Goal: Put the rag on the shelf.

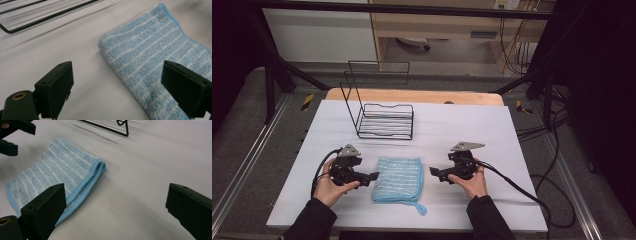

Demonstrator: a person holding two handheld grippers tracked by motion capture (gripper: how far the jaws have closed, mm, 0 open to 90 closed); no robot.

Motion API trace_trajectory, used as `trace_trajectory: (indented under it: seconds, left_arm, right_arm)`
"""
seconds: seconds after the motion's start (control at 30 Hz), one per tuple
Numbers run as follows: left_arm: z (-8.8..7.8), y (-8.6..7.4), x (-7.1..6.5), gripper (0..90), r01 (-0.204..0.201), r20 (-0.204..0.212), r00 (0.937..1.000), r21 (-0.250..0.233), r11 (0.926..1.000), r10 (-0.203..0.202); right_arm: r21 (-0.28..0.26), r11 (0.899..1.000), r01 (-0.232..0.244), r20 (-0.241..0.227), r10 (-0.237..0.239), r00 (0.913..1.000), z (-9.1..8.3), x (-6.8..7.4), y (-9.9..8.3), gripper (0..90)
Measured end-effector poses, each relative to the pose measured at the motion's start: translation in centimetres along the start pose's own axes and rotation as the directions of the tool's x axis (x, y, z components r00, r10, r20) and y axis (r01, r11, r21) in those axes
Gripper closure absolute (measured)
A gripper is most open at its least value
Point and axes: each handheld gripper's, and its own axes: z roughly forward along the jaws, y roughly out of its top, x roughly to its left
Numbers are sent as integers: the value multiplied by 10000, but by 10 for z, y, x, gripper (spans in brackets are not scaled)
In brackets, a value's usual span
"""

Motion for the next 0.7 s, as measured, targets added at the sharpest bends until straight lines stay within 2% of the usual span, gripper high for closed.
trace_trajectory:
  seconds: [0.2,0.3,0.43,0.6,0.7]
  left_arm:
    - [11,15,2,110,66,-346,9994,-44,10000,-68]
    - [19,20,2,142,105,-527,9985,-114,9999,-111]
    - [31,23,7,159,243,-828,9963,-49,9997,-247]
    - [42,21,14,237,649,-911,9938,26,9979,-644]
    - [47,17,16,332,733,-939,9930,124,9972,-718]
  right_arm:
    - [-151,9999,47,20,-47,10000,-11,-1,-11,27]
    - [-195,9998,31,18,-31,10000,-13,0,-17,29]
    - [-1,9999,137,162,-137,9998,-13,0,-22,24]
    - [-166,9998,54,60,-53,10000,-12,2,-23,28]
    - [-166,9998,54,80,-53,10000,-11,2,-23,29]
